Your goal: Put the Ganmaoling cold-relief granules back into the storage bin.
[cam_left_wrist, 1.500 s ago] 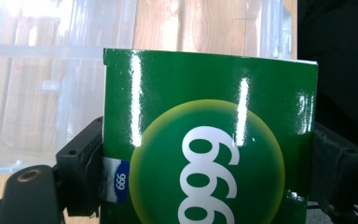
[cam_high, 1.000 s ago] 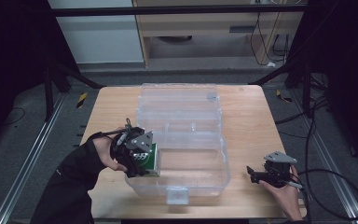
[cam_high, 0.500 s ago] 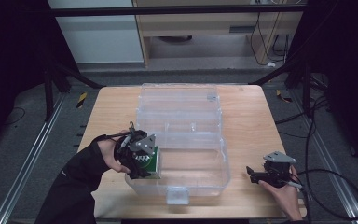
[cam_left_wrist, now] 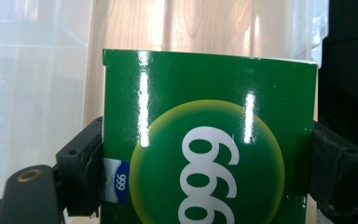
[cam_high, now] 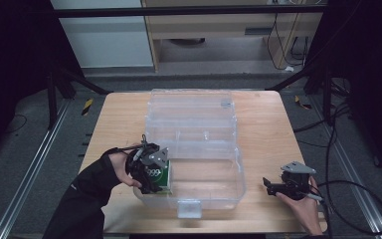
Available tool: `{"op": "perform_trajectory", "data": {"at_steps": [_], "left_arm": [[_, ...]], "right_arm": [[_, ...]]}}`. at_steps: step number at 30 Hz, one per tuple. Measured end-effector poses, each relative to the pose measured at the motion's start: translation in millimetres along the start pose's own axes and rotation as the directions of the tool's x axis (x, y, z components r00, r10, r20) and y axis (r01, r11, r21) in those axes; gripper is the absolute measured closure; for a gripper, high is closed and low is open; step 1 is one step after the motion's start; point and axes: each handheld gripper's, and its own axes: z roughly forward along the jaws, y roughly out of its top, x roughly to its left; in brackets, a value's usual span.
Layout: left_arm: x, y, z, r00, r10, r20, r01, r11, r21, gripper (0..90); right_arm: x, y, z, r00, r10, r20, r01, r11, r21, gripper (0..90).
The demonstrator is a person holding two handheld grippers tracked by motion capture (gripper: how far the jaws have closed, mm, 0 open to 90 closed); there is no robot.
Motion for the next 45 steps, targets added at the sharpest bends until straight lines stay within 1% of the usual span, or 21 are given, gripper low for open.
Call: {"op": "perform_trajectory", "data": {"at_steps": [7,8,9,13,14,18,20,24,28,31,33,36,39,42,45], "left_arm": [[1.6,-5.4,12.4,0.9998,-0.013,0.011,0.013,0.9998,0.017,14.7],[2.3,-6.1,13.9,0.9999,-0.010,0.012,0.009,0.9997,0.022,14.6],[2.2,-6.7,15.7,0.9997,-0.018,0.016,0.017,0.9996,0.022,14.6],[2.5,-8.4,21.7,0.9995,-0.023,0.019,0.023,0.9993,0.031,14.5],[3.1,-8.7,22.5,0.9997,-0.018,0.019,0.017,0.9991,0.038,14.5],[2.8,-10.5,27.6,0.9996,-0.021,0.017,0.020,0.9988,0.044,14.3],[1.9,-11.1,28.9,0.9999,-0.012,0.008,0.011,0.9990,0.043,14.3],[1.5,-10.9,29.0,0.9999,-0.010,0.006,0.010,0.9989,0.046,14.1],[0.7,-12.0,29.6,0.9999,-0.012,0.001,0.012,0.9992,0.037,13.9],[0.4,-12.2,29.5,0.9999,-0.010,0.000,0.010,0.9990,0.044,13.6],[-0.1,-12.6,29.4,0.9999,-0.017,-0.002,0.017,0.9994,0.030,13.3],[0.4,-12.4,25.8,0.9998,-0.017,-0.011,0.017,0.9996,0.021,12.9],[0.1,-12.0,15.7,0.9994,-0.025,-0.026,0.024,0.9995,-0.018,12.7],[-1.0,-12.0,4.8,0.9981,-0.028,-0.055,0.026,0.9990,-0.037,13.1],[-3.0,-14.3,-3.5,0.9959,-0.047,-0.077,0.042,0.9969,-0.067,14.0]], "right_arm": [[-0.1,0.0,0.3,1.0000,-0.002,0.000,0.002,1.000,0.001,3.1],[-0.1,0.0,0.3,1.0000,-0.001,0.000,0.001,1.000,0.002,3.1],[-0.1,0.0,0.3,1.0000,-0.002,0.000,0.002,1.000,0.001,3.1],[-0.1,0.0,0.4,1.0000,-0.003,0.001,0.003,1.000,0.003,3.0],[-0.1,0.0,0.3,1.0000,-0.002,0.001,0.002,1.000,0.002,3.0],[-0.1,0.1,0.4,1.0000,-0.005,0.001,0.005,1.000,0.004,3.0],[-0.1,0.0,0.5,1.0000,-0.006,0.001,0.006,1.000,0.004,3.0],[0.0,0.0,0.6,1.0000,-0.006,-0.001,0.006,1.000,0.004,2.9],[0.1,0.0,0.7,1.0000,-0.005,-0.001,0.005,1.000,0.006,2.9],[0.2,0.0,0.9,1.0000,-0.006,-0.001,0.006,1.000,0.007,2.8],[0.1,0.0,0.9,1.0000,-0.007,-0.001,0.007,1.000,0.009,2.8],[0.2,0.0,0.9,1.0000,-0.007,-0.001,0.007,1.000,0.008,2.7],[0.1,0.0,0.9,1.0000,-0.007,0.000,0.007,1.000,0.009,2.6],[0.3,0.1,0.8,1.0000,-0.006,0.000,0.006,1.000,0.009,2.6],[-0.1,0.1,0.3,1.0000,-0.007,0.002,0.007,1.000,0.010,2.6]]}}
